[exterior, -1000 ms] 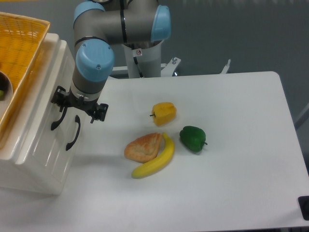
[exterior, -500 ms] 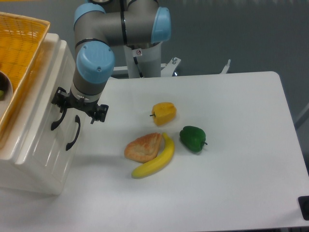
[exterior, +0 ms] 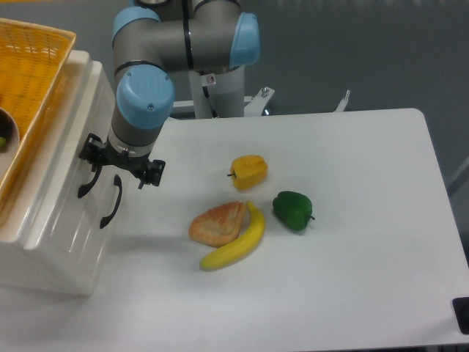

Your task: Slide open the top white drawer

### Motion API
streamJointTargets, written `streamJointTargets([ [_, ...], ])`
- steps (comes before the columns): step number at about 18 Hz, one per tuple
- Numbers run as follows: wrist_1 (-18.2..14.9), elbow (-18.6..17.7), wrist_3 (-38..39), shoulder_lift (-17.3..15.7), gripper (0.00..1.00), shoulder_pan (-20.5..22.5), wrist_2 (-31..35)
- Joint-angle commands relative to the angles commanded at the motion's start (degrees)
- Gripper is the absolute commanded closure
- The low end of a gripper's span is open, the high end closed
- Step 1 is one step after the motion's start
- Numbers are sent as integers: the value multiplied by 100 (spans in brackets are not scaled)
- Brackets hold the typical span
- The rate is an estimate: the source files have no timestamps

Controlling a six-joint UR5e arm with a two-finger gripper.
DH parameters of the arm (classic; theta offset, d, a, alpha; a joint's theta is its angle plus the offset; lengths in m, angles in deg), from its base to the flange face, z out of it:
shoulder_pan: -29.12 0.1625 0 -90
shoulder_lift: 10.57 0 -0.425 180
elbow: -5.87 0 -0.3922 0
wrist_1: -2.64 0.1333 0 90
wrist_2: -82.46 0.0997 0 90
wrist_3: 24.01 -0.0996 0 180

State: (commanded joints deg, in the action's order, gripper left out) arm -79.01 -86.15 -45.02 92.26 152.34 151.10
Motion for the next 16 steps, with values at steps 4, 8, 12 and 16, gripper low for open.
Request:
streamJointTargets([
  [4, -17, 0, 0, 0, 0, 0, 9],
  [8, -18, 0, 0, 0, 0, 0, 18],
  [12, -9, 0, 0, 0, 0, 17, 79],
  [16, -18, 0, -9, 9, 0, 18, 123],
])
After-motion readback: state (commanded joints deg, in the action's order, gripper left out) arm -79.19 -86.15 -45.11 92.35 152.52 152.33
